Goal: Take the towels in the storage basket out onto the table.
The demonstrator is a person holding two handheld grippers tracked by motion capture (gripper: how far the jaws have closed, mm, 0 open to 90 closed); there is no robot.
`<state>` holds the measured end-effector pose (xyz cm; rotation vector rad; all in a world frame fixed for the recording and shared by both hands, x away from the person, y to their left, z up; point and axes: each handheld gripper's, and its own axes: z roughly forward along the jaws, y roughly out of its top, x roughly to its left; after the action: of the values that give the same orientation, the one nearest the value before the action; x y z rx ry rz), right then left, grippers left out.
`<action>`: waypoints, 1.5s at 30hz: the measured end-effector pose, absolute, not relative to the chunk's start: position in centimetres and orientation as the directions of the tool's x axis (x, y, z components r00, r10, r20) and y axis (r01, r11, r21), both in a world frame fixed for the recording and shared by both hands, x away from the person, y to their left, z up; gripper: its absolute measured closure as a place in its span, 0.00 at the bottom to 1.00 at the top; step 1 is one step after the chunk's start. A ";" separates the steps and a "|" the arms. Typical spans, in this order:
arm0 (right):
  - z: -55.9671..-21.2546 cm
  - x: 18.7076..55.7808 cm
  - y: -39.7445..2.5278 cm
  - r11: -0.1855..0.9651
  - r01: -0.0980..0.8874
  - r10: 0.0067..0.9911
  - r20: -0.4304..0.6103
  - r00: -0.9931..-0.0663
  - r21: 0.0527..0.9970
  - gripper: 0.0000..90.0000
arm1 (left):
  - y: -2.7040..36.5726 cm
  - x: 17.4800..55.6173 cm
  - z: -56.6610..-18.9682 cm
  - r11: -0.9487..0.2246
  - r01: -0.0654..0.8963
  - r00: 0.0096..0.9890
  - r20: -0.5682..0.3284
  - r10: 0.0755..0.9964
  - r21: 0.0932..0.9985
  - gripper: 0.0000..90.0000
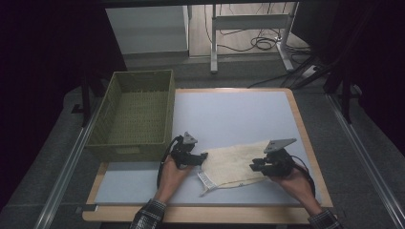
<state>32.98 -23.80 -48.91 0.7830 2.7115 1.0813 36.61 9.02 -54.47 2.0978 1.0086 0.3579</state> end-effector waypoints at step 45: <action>-50.0 29.7 -20.0 0.658 0.336 0.418 0.045 -0.907 0.673 0.76 | 9.1 36.4 -54.3 -0.345 0.546 0.613 -0.083 0.785 0.763 0.21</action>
<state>29.70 -19.95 -50.00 0.6292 2.7562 1.0844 36.43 9.10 -54.27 2.0433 1.0467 0.3830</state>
